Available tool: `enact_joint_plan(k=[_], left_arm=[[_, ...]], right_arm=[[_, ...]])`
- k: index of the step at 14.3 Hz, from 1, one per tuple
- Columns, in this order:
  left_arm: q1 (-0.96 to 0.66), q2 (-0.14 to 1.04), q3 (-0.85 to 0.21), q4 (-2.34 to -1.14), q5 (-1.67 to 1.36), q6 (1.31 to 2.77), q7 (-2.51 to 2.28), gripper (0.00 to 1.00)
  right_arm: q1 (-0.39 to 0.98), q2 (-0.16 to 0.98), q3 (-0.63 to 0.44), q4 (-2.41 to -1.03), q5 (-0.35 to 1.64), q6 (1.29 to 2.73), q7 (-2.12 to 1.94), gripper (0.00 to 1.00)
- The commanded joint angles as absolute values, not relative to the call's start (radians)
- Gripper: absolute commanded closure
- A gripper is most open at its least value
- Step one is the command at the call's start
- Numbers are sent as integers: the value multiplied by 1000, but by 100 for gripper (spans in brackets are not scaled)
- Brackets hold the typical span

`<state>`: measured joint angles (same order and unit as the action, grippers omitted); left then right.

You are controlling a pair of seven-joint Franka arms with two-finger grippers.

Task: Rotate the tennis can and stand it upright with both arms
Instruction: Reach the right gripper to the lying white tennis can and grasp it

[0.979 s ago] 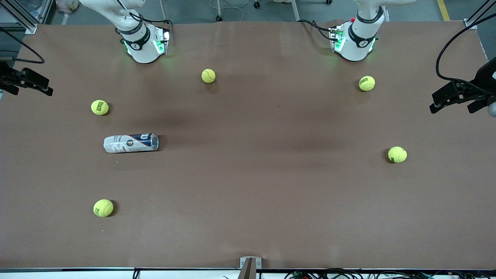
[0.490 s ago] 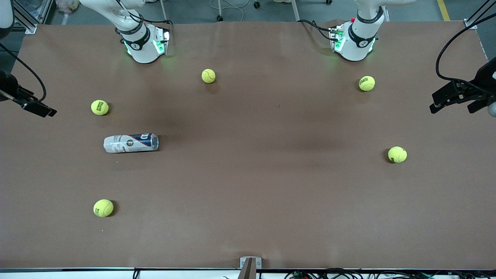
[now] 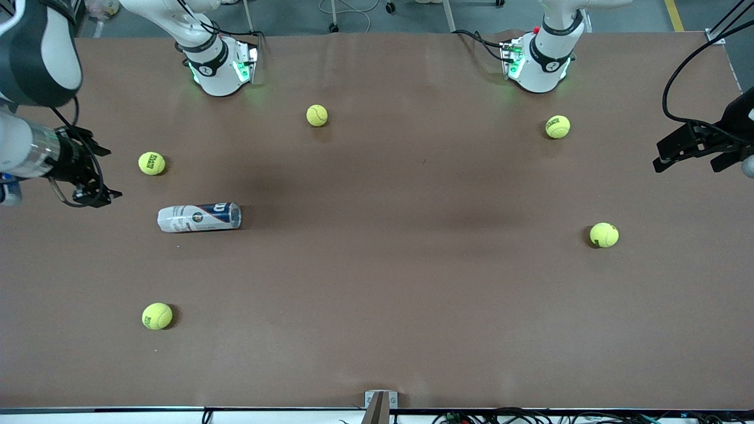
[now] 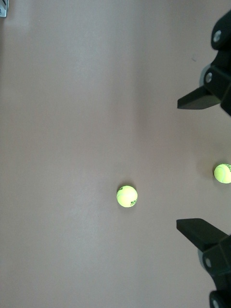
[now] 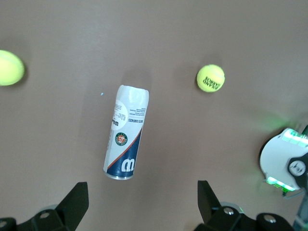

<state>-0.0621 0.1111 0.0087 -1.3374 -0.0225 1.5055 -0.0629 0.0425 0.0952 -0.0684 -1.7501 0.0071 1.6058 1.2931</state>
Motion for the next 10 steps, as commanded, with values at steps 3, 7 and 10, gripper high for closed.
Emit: enact_joint_plan(k=[3, 7, 10], left_arm=[[-63, 100, 5, -1344, -3, 1503, -74, 0], [-64, 100, 5, -1344, -3, 1503, -75, 0], [-64, 100, 5, -1344, -2, 1503, -74, 0]], right_arm=[[11, 130, -71, -1928, 57, 1816, 1387, 0], [-8, 175, -71, -2087, 57, 2059, 1387, 0], [-11, 283, -72, -2097, 55, 2189, 1387, 0]])
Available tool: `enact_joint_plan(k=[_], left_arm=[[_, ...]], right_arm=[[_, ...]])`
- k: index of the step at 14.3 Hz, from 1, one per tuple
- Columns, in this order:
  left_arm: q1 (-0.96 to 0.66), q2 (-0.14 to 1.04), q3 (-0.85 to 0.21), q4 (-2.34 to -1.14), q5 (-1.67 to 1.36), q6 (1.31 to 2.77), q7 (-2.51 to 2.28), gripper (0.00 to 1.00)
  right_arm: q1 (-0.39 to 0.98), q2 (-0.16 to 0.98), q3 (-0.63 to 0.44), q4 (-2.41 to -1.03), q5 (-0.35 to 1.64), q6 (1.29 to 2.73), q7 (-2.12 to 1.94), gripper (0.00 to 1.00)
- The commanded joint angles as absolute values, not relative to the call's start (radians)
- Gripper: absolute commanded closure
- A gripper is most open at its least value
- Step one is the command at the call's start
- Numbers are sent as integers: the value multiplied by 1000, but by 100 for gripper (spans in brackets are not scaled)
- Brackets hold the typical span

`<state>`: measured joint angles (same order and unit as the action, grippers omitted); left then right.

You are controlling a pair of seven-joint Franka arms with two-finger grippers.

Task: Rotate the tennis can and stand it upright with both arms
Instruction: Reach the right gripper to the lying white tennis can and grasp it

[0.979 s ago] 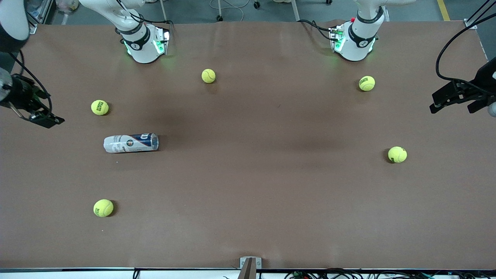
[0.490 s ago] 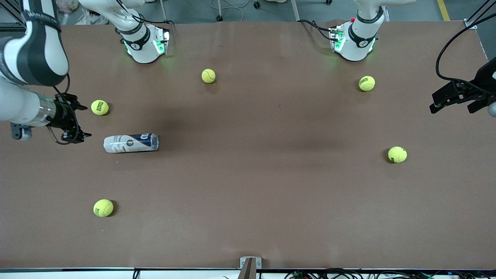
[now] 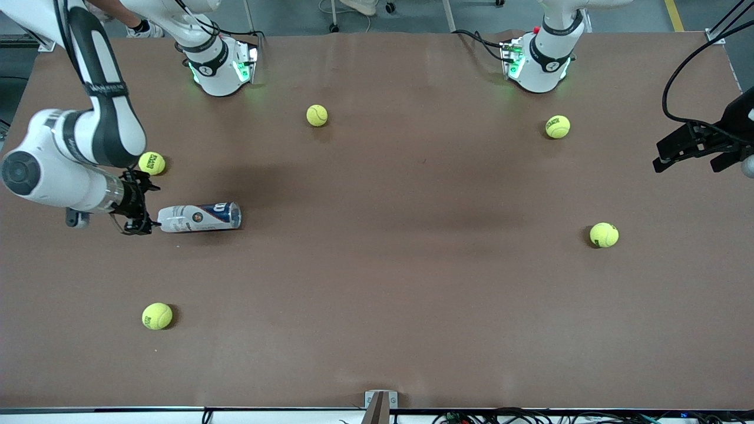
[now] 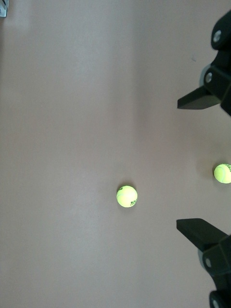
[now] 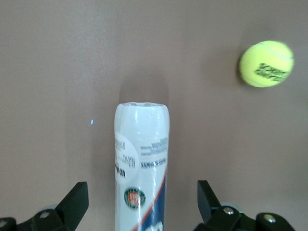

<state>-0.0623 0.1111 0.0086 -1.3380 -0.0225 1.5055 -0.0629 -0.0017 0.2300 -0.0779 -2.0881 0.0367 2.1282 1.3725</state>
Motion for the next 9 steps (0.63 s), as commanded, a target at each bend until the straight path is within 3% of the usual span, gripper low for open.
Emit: enact_joint_plan(k=[1, 9], left_arm=[[-64, 100, 5, -1344, -2, 1503, -74, 0], [-64, 100, 5, -1344, -2, 1503, -74, 0]], right_arm=[[-11, 304, -72, -2102, 55, 2224, 1387, 0], [6, 377, -69, -2193, 55, 2401, 1404, 0]])
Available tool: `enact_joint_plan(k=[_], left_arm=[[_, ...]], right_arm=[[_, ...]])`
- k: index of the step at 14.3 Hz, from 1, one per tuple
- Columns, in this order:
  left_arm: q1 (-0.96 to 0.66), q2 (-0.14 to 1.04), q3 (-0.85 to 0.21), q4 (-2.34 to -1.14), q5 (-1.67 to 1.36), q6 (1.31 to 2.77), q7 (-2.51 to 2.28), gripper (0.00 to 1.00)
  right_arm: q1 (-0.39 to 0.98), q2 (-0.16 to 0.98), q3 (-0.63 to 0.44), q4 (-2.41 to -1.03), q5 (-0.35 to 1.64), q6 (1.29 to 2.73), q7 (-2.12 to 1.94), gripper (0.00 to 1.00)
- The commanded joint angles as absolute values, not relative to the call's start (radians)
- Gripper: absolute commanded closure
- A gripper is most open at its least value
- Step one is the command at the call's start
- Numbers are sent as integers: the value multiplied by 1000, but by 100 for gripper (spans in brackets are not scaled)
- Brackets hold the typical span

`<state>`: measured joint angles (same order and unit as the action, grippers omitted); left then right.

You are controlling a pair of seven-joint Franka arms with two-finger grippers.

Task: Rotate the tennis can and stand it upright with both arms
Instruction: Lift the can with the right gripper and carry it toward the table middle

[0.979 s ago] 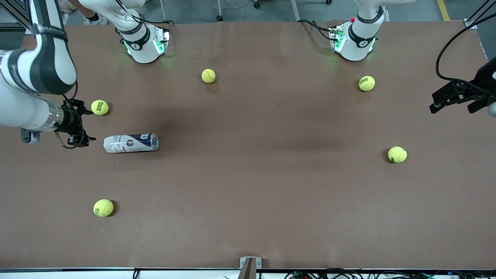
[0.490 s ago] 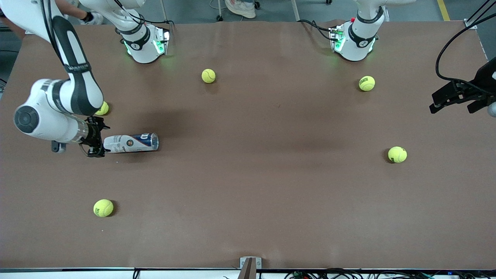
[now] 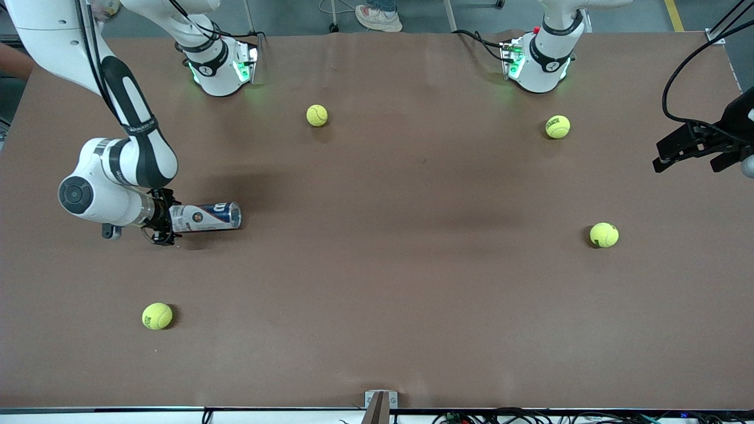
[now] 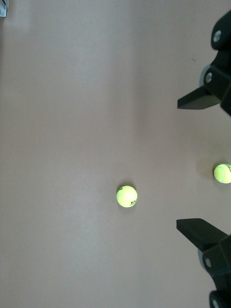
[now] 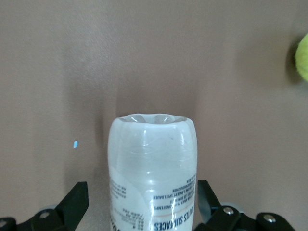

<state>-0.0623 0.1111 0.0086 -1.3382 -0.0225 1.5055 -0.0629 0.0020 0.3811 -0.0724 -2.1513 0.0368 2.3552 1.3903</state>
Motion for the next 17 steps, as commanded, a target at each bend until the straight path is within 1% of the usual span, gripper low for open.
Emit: enact_joint_plan(k=[1, 4, 5, 6, 8, 9, 11, 13, 15, 17], left_arm=[[-64, 100, 5, -1344, -2, 1503, -74, 0], [-66, 100, 5, -1344, -2, 1503, -75, 0], [-66, 100, 5, -1344, -2, 1503, -74, 0], [-66, 100, 5, -1344, -2, 1503, -74, 0], [-66, 100, 5, -1344, -2, 1503, -74, 0], [-66, 100, 5, -1344, -2, 1503, -74, 0], [-66, 100, 5, -1344, -2, 1503, -74, 0], [-66, 100, 5, -1344, -2, 1503, -74, 0], [-66, 100, 5, -1344, -2, 1503, -74, 0], [-66, 100, 5, -1344, 0, 1503, -74, 0]], right_arm=[[8, 380, -68, -2197, 55, 2411, 1404, 0], [12, 387, -67, -2197, 55, 2416, 1404, 0], [12, 387, -67, -2197, 57, 2413, 1404, 8], [12, 388, -67, -2198, 57, 2411, 1404, 20], [12, 393, -66, -2198, 57, 2398, 1404, 32], [20, 394, -63, -2197, 57, 2396, 1404, 35], [28, 390, -63, -2184, 57, 2355, 1407, 35], [32, 377, -58, -2116, 58, 2230, 1431, 35], [72, 362, -55, -2048, 66, 2125, 1463, 35], [135, 356, -49, -1984, 98, 2060, 1532, 35]])
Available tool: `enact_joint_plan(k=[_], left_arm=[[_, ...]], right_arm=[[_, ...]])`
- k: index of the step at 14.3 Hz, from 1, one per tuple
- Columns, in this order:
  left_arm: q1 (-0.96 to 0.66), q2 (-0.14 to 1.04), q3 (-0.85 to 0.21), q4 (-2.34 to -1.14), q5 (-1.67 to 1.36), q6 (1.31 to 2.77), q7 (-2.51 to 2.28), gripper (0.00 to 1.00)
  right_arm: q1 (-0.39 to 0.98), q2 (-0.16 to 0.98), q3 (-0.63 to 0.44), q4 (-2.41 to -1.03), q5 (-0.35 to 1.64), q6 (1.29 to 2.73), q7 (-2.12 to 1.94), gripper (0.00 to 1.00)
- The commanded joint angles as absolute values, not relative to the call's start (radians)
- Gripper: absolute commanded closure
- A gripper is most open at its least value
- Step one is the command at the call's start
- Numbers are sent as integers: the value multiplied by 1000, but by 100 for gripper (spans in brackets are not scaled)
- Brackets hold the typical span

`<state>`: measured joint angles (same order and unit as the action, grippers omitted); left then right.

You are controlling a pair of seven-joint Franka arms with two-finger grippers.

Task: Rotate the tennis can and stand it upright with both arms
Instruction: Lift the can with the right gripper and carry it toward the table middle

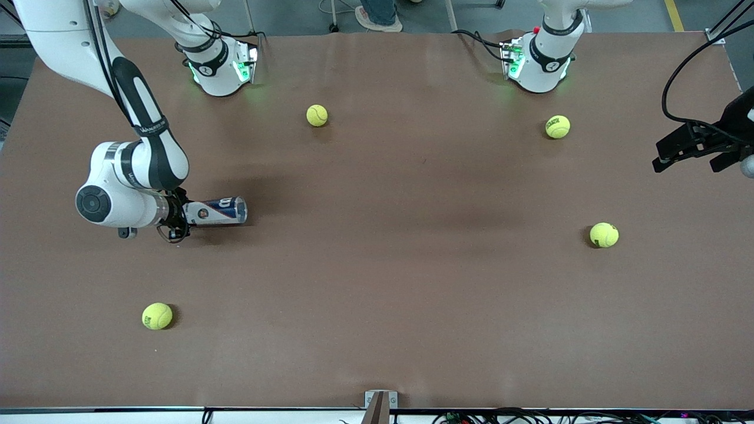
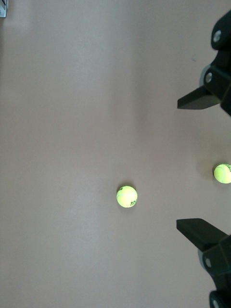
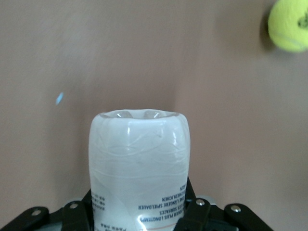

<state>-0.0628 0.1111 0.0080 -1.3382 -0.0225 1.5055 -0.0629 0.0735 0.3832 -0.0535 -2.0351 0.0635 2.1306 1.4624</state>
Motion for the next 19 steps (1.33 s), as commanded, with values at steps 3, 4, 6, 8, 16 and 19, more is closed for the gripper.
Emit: enact_joint_plan(k=[3, 4, 6, 8, 16, 19], left_arm=[[-66, 100, 5, -1344, 0, 1503, -74, 0], [-66, 100, 5, -1344, 0, 1503, -74, 0], [-66, 100, 5, -1344, 0, 1503, -74, 0], [-66, 100, 5, -1344, 0, 1503, -74, 0], [-60, 107, 5, -1351, -2, 1499, -72, 0], [-64, 127, 3, -1370, -12, 1485, -60, 0]], right_arm=[[250, 364, -49, -1898, 113, 2033, 1662, 35], [282, 365, -49, -1872, 130, 2033, 1701, 35], [366, 380, -49, -1820, 179, 2034, 1791, 35], [445, 428, -49, -1755, 189, 2042, 1871, 35], [699, 734, -54, -1375, 222, 2066, 2106, 34], [753, 802, -58, -1275, 218, 2080, 2195, 34]])
